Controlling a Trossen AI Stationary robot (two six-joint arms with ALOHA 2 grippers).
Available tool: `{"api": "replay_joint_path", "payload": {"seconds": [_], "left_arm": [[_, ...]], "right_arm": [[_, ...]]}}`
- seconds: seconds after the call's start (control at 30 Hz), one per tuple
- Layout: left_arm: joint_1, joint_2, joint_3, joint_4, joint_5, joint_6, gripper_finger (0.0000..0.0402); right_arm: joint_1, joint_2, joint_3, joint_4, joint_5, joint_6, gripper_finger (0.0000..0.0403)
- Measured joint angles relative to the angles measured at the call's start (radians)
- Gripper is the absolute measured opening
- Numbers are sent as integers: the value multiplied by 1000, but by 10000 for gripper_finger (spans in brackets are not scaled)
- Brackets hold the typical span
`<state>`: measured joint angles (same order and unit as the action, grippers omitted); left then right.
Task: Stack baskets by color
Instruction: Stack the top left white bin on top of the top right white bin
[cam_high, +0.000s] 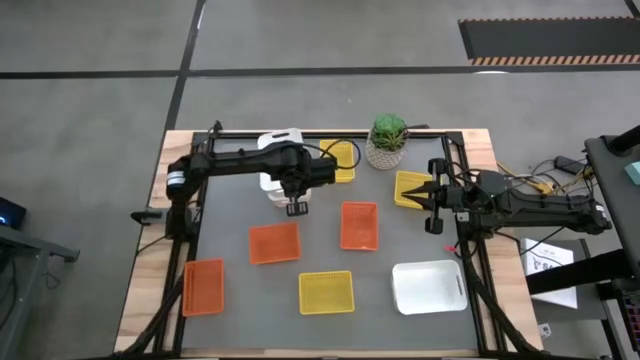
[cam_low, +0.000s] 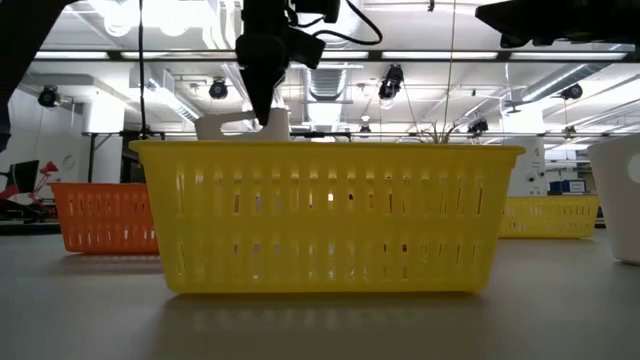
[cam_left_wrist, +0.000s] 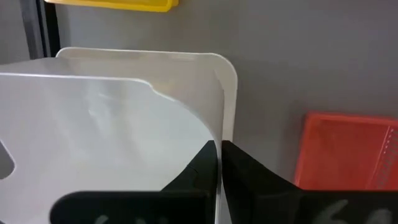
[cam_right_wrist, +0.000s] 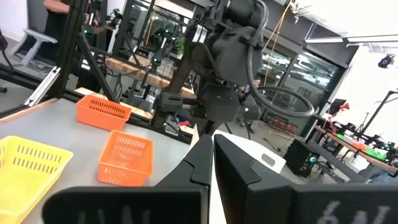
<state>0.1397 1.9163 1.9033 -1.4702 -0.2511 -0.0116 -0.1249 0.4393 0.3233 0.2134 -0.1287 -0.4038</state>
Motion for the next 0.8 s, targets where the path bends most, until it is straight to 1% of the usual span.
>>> {"api": "replay_joint_path", "payload": {"seconds": [0.2, 0.53, 0.8], "left_arm": [[42, 0, -45, 60, 82, 30, 0], [64, 0, -114, 148, 84, 102, 0], [64, 0, -146, 172, 83, 105, 0]], "right_arm": [[0, 0, 0, 0, 0, 1, 9], [0, 0, 0, -1, 0, 3, 9], [0, 0, 0, -20, 0, 3, 9]]}}
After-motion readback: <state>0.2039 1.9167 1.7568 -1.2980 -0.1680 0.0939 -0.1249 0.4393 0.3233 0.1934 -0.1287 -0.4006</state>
